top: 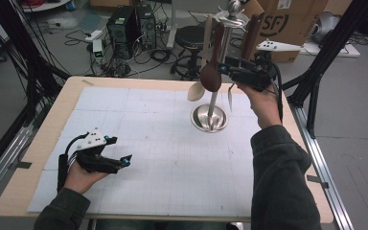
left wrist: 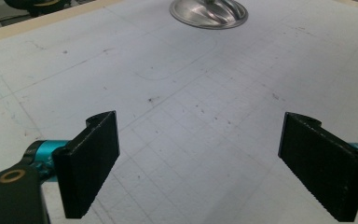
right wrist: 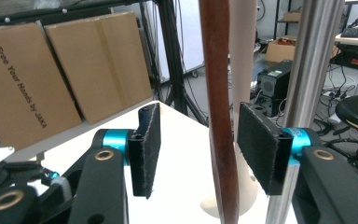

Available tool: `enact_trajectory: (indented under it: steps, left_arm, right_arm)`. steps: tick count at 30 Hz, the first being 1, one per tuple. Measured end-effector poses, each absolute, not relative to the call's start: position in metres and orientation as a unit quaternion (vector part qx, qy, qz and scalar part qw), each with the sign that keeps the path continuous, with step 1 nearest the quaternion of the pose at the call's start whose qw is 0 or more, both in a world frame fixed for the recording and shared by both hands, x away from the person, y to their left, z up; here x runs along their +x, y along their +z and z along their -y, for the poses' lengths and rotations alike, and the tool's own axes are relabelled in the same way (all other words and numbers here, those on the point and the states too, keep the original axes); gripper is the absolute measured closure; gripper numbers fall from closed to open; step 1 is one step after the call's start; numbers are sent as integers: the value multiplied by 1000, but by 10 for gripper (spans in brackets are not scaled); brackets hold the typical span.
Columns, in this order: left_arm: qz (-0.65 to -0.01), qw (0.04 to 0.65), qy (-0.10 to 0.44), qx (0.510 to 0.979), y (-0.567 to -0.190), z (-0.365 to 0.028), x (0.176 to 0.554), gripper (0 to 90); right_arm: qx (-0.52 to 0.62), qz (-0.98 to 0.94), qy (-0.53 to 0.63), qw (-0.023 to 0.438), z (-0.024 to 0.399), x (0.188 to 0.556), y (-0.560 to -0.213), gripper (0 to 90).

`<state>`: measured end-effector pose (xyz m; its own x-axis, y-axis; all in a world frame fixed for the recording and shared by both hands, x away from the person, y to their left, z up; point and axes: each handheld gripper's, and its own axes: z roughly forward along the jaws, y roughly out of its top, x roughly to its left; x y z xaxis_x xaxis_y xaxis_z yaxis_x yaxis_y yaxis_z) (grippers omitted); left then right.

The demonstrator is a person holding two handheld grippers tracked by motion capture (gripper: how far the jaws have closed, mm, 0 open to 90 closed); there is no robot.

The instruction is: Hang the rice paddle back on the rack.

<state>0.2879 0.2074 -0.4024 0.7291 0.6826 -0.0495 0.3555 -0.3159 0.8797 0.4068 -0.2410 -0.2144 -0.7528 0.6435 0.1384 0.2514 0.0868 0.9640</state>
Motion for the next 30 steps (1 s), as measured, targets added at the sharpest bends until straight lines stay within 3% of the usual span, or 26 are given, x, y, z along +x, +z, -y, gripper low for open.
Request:
enact_trajectory:
  steps: [16, 30]
  left_arm:
    - [-326, 484, 166, 795, -402, -207, 287, 131]
    - [-328, 483, 165, 795, -402, -208, 286, 131]
  right_arm:
    - [309, -725, 597, 150, 242, 395, -232, 365]
    - [300, -725, 606, 131, 243, 386, -256, 317]
